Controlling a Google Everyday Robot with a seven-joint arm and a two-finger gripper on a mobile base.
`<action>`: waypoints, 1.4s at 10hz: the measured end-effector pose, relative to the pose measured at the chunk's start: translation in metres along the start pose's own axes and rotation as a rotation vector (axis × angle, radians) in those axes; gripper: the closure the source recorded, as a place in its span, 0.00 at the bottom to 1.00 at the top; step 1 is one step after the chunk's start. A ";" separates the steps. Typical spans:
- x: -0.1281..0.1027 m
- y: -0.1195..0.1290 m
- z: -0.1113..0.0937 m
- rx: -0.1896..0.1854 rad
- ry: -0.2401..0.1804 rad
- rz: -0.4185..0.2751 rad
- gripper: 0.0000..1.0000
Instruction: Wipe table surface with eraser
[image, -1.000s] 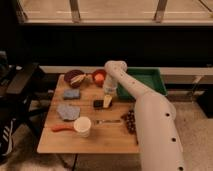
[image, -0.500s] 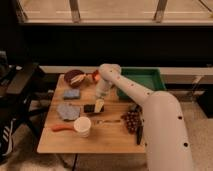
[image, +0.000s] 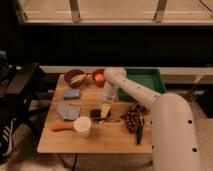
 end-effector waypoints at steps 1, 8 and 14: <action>0.017 -0.011 -0.011 0.028 0.031 0.009 0.85; -0.039 -0.074 -0.032 0.148 0.025 -0.155 0.85; -0.078 -0.042 -0.009 0.083 -0.027 -0.165 0.85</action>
